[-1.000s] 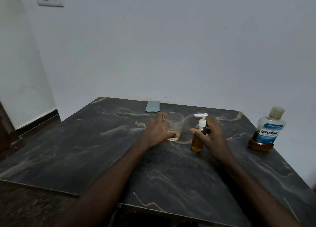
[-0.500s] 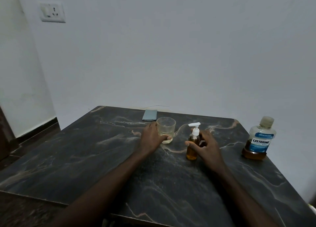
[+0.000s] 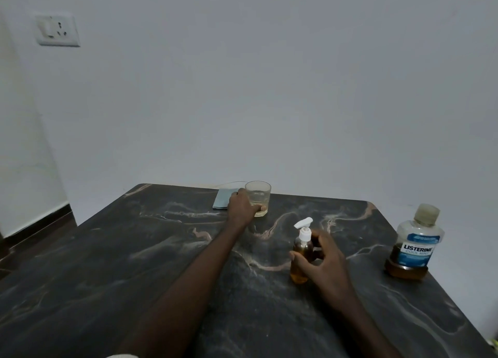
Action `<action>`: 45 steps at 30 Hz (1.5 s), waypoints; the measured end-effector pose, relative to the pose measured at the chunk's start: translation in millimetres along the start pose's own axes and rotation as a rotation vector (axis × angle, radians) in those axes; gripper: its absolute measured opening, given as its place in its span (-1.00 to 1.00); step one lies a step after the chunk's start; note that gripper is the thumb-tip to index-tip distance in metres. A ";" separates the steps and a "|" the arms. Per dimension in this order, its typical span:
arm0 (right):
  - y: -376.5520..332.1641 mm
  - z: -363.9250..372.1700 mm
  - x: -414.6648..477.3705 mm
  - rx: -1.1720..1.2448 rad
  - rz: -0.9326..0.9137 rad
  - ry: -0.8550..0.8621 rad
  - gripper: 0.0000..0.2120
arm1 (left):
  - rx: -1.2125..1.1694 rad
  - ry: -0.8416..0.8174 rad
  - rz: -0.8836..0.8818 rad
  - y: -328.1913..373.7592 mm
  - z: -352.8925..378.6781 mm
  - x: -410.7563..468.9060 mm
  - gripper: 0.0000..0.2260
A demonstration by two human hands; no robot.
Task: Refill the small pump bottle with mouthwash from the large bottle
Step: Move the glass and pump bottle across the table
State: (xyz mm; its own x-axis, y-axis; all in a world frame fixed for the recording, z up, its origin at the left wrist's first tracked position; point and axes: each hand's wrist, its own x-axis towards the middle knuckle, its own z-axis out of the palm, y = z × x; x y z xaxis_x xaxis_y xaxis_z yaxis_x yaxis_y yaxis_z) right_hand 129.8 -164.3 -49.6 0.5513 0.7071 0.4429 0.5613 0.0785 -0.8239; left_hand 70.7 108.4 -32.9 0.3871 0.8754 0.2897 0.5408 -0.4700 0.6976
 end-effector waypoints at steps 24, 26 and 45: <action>4.4 2.2 0.3 -0.041 -0.007 0.009 -0.52 | -0.024 -0.015 -0.026 -8.1 34.0 75.9 -0.36; 5.0 2.5 0.6 -0.044 -0.010 0.014 -0.51 | -0.030 -0.017 -0.032 -8.2 34.1 77.4 -0.36; 3.0 0.7 1.2 -0.031 0.006 -0.024 -0.51 | -0.037 0.147 -0.150 6.5 22.7 49.9 -0.57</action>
State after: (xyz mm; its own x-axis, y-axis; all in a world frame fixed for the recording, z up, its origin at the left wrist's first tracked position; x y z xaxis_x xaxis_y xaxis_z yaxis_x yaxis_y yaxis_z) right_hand 131.7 -162.7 -51.8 0.5400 0.7242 0.4288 0.5771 0.0523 -0.8150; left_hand 110.5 146.5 -28.8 0.1899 0.9435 0.2717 0.5552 -0.3314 0.7628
